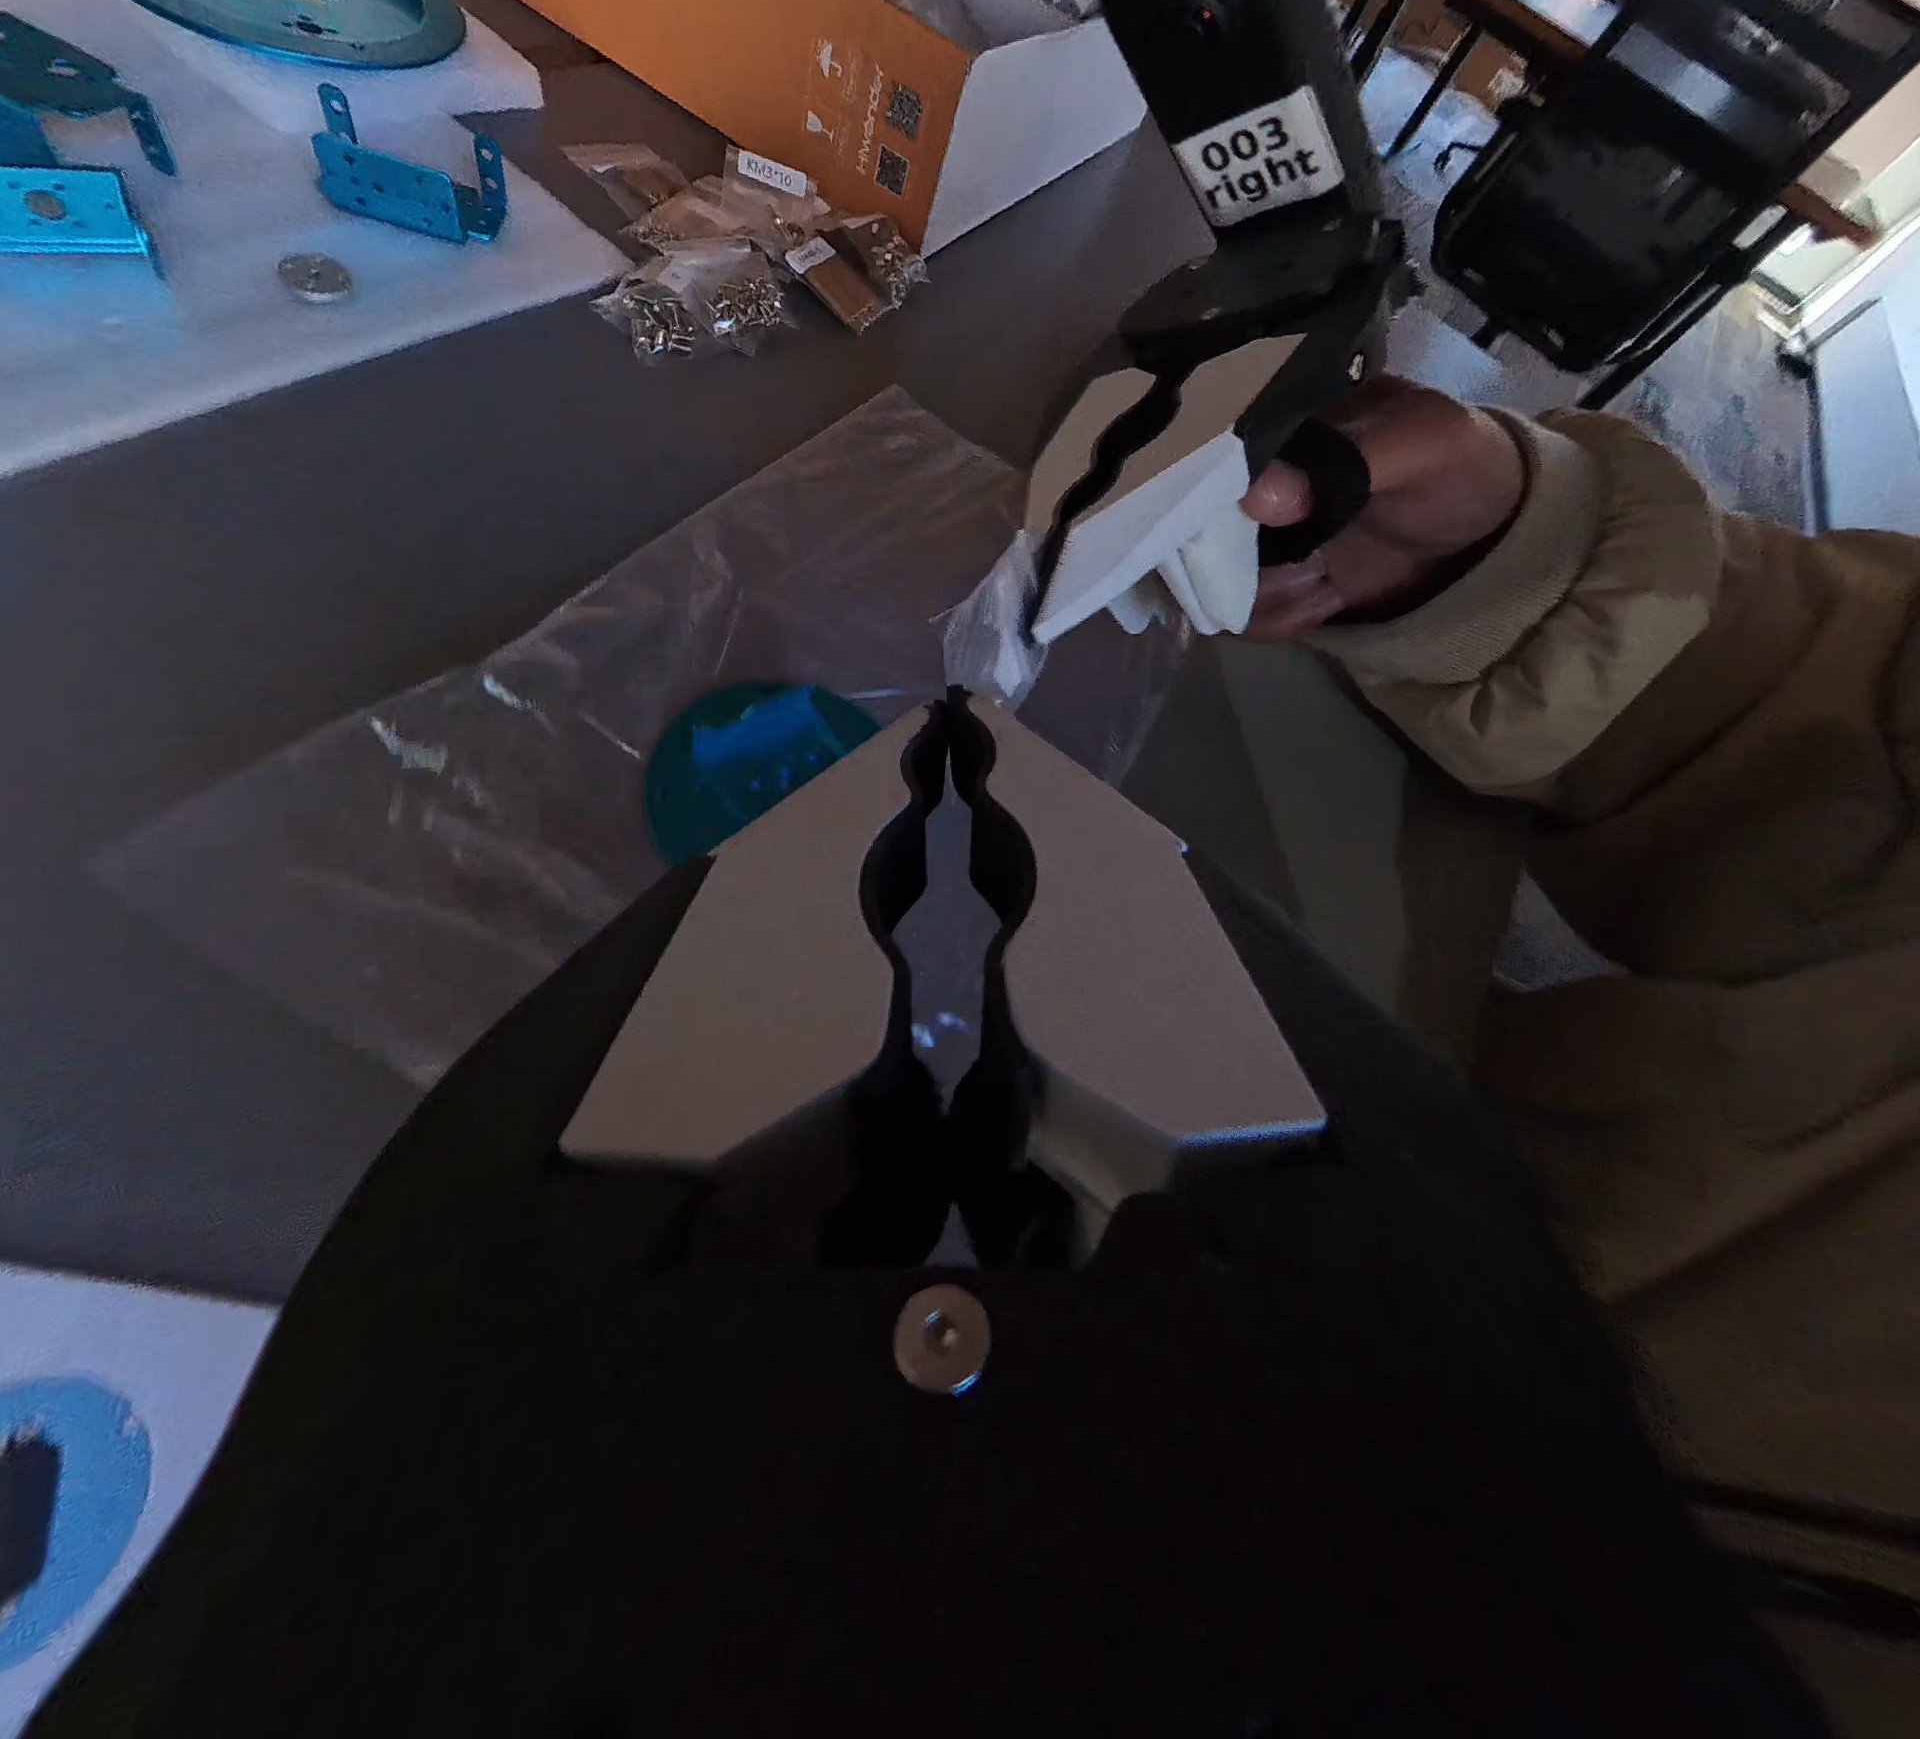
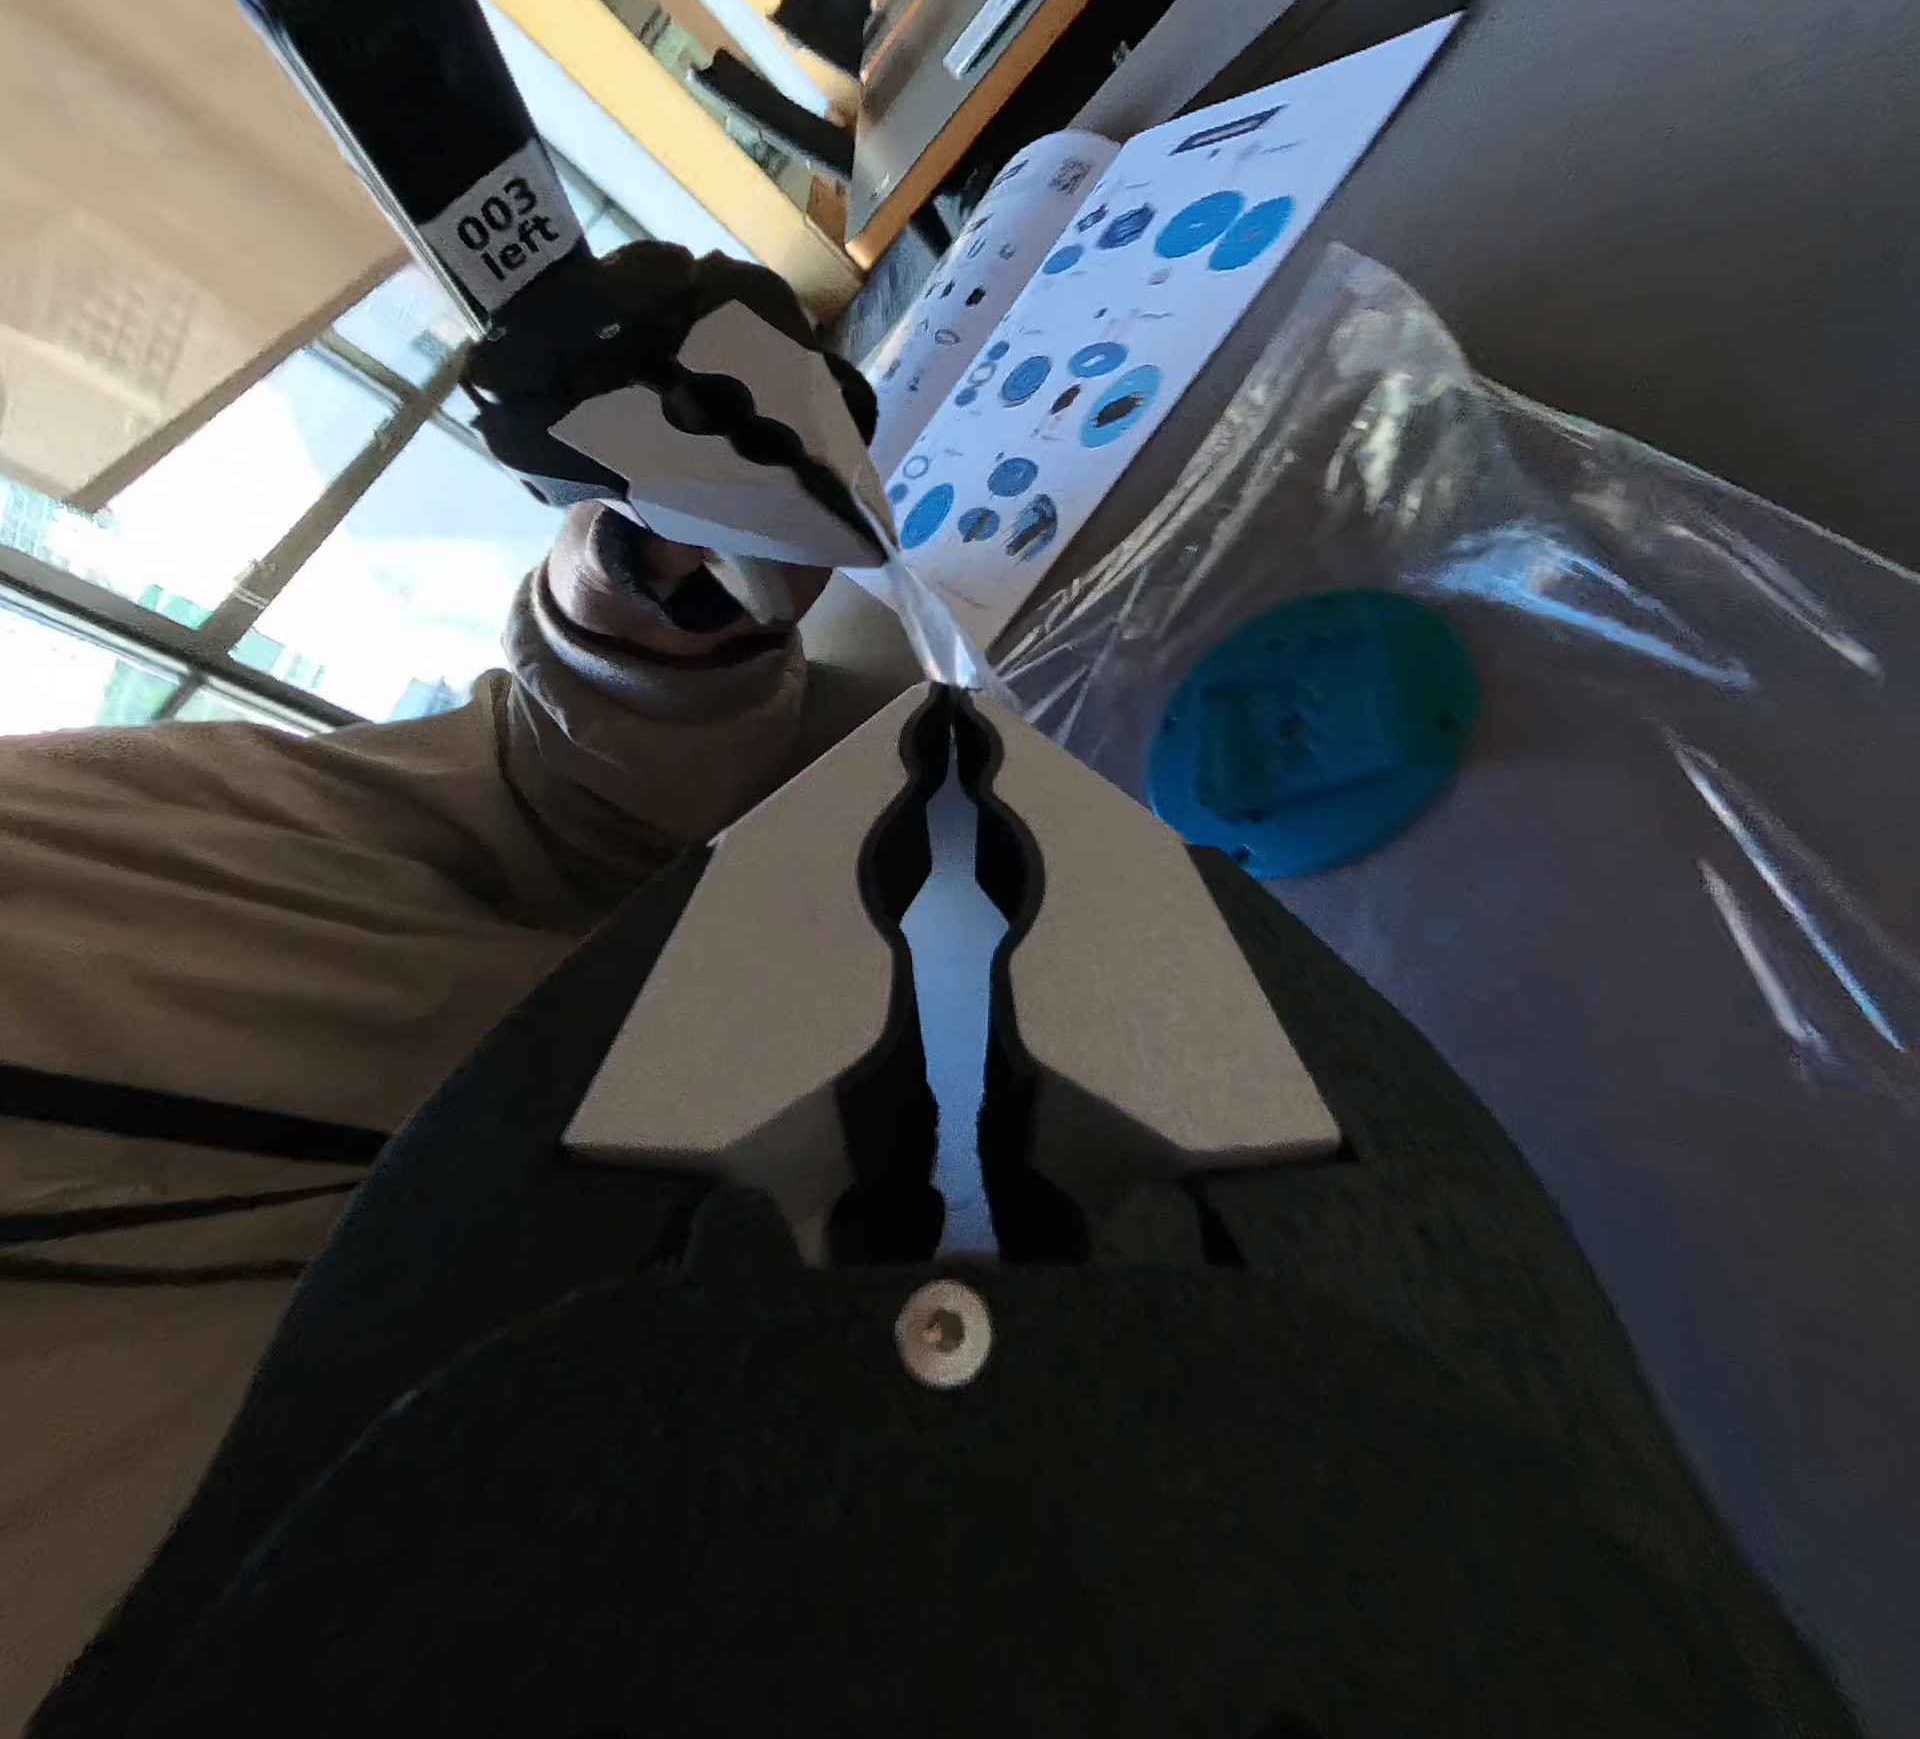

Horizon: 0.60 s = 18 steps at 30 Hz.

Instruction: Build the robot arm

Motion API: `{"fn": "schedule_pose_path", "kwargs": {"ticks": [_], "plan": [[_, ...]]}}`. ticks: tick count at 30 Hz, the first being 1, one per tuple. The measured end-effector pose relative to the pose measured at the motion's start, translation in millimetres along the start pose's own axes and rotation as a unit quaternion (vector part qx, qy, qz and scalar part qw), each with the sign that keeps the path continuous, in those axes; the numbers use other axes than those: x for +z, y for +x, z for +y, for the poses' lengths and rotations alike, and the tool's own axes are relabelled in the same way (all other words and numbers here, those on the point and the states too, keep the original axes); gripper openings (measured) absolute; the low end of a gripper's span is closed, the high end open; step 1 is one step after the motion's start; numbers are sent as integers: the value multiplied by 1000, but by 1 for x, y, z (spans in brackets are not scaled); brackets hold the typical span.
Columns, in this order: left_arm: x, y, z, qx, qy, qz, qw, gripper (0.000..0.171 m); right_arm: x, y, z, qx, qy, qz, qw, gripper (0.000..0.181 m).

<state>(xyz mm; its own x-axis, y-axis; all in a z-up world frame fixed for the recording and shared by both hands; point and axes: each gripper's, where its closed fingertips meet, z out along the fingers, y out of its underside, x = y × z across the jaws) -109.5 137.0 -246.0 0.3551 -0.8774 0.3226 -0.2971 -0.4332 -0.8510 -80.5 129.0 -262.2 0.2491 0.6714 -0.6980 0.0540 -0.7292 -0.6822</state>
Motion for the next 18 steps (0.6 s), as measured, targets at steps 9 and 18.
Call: {"fn": "schedule_pose_path", "kwargs": {"ticks": [9, 18], "plan": [[85, -11, -15, 59, -68, 0, 996, 0, -58, 38, 8, 13, 25, 52, 998, 1], [112, -17, -7, 123, -111, 45, 985, 0, -83, 81, 38, -100, -88, 159, 978, 26]]}}
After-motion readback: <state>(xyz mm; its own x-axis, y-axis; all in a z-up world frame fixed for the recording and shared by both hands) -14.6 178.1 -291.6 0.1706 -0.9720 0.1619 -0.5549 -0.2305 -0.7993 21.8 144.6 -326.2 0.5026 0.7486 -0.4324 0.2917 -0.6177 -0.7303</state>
